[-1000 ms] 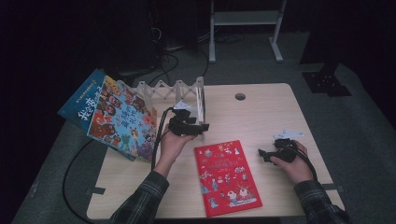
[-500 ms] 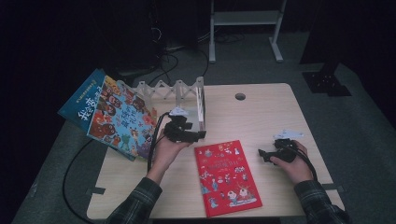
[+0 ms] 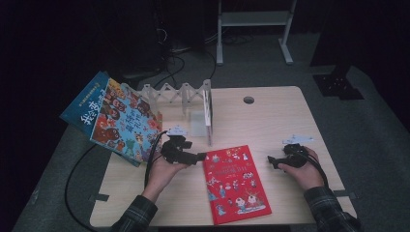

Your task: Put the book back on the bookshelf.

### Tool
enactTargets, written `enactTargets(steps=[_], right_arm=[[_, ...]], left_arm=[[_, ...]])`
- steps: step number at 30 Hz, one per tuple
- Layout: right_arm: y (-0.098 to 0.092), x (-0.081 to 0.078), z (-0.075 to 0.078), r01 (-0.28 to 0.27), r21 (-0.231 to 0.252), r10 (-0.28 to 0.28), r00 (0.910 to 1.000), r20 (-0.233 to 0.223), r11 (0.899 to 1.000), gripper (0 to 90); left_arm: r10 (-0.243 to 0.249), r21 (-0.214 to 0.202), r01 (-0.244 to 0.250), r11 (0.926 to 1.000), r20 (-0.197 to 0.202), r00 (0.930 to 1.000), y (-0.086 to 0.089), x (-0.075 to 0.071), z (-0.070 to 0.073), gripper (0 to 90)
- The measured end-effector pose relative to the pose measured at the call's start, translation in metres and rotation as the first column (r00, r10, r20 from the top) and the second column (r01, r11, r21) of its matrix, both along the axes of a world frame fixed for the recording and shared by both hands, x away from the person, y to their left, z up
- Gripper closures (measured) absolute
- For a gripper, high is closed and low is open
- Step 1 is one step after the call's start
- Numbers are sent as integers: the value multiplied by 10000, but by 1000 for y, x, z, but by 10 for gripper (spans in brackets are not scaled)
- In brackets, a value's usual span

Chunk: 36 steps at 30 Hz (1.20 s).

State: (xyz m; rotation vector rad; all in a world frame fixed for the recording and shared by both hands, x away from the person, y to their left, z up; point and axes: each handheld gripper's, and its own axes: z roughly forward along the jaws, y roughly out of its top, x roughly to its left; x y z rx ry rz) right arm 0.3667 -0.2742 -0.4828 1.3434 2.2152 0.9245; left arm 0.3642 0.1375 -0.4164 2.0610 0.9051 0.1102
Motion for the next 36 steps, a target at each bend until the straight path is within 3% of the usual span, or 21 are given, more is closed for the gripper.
enactTargets(steps=[5,10,15,17,20,25,29,31,33,36], right_arm=[[-1,-3,3,-14,26,14,10000,-73,10000,254],[-3,-6,8,34,602,-9,9991,-412,9982,369],[1,-10,13,-334,925,394,9971,-645,9952,405],[4,-12,15,-531,1010,594,9964,-607,9935,408],[9,-15,17,-806,1264,907,9930,-763,9887,411],[20,-21,20,-1339,1954,1595,9797,-1214,9715,441],[30,-24,22,-1658,2311,2043,9667,-1539,9587,464],[34,-25,22,-1735,2493,2207,9593,-1760,9528,478],[37,-24,21,-1804,2656,2360,9520,-1951,9471,489],[41,-23,19,-1834,2949,2543,9409,-2235,9378,506]], left_arm=[[-289,290,297,9991,-280,9992,2,-12,-9,90],[-631,651,660,9957,-459,9969,0,-22,-19,43],[-880,1074,994,9892,-1065,9904,-5,-25,-32,39],[-968,979,1116,9889,-1451,9847,-7,-24,-35,1],[-922,1137,1092,9875,-1454,9851,-8,-24,-37,0],[-1076,1396,1261,9822,-1333,9852,-10,-26,-39,0],[-1663,1141,1848,9761,-1550,9738,-14,-31,-38,0],[-1476,1658,1690,9716,-1337,9800,-19,-33,-40,0],[-1349,1919,1605,9682,-1396,9810,-22,-34,-42,49],[-1511,2102,1815,9607,-1526,9767,-25,-34,-46,46]])
